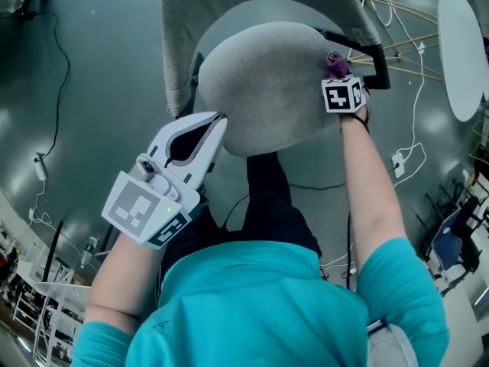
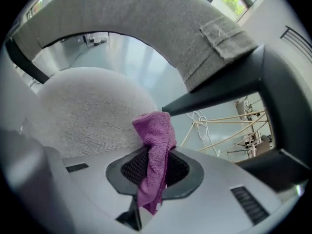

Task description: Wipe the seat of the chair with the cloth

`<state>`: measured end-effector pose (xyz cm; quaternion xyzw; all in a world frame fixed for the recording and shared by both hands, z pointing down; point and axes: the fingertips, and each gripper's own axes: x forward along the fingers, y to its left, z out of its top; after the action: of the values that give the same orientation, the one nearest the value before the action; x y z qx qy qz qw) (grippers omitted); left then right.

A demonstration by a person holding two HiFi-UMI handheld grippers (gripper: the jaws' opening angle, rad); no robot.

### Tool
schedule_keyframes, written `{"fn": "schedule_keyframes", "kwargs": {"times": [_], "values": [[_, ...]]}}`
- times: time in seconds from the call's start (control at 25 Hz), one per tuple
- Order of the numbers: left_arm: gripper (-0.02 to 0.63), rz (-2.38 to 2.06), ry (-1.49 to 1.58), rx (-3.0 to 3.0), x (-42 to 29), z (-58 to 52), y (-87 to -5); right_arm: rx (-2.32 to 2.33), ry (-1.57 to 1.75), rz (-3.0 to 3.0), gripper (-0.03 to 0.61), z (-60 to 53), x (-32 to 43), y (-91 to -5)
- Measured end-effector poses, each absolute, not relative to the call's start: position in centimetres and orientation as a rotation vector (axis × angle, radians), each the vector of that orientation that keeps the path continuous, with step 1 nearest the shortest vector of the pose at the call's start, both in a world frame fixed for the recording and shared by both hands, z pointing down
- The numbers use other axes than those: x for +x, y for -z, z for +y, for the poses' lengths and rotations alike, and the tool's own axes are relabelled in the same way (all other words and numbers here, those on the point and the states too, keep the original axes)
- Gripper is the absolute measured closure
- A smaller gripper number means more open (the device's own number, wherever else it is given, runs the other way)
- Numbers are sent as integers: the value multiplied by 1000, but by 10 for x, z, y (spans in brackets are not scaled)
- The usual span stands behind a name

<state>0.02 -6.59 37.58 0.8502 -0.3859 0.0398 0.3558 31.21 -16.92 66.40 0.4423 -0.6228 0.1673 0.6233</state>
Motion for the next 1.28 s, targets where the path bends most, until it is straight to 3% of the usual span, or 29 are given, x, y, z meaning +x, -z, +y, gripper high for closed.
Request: {"fn": "schedule_keyframes", "kwargs": {"times": [0.16,0.36,0.56,0.92,1.28], "values": [[611,-1069,-66,2171,-44,-53,-368,875,-506,-1678,520,-126,236,-636],[611,-1138,-26,2136,-93,-30,-358,451,-823,-1882,519,8,109,-624],[611,-1160,-26,2132,-117,-11,-360,179,-1078,-1881,520,117,35,-632],[611,-1160,-93,2090,-122,15,-390,264,-956,-1849,519,134,13,-687],[611,-1087,-105,2109,-90,11,-385,285,-889,-1859,520,127,22,-684]]}}
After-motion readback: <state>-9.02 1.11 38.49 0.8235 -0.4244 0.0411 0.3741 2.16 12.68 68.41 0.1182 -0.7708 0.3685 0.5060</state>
